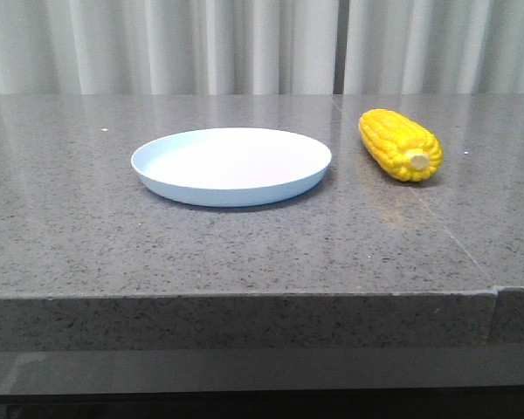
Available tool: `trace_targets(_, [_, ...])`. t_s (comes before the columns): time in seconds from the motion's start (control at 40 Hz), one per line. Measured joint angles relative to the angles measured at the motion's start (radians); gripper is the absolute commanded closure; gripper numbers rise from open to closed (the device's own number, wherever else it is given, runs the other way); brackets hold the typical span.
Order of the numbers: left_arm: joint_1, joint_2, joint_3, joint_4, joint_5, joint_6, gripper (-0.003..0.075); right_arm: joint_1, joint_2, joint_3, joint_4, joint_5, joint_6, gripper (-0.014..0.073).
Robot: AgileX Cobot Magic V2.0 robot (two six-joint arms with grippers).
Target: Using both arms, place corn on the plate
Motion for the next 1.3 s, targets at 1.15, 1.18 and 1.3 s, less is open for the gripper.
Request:
trace_targets(1.15, [0.0,0.0,0.001,0.002,0.0,0.002,0.0741,0.0,0.002,0.0,0.0,-0.003,0.0,0.0001])
trace_targets(1.18, [0.0,0.0,0.001,0.002,0.0,0.002,0.0741,0.0,0.004,0.0,0.0,-0.003,0.0,0.0001])
trace_targets(1.3, [0.0,0.0,0.001,0.002,0.0,0.002,0.0741,0.0,0.062,-0.022,0.0,0.009,0.0,0.0001])
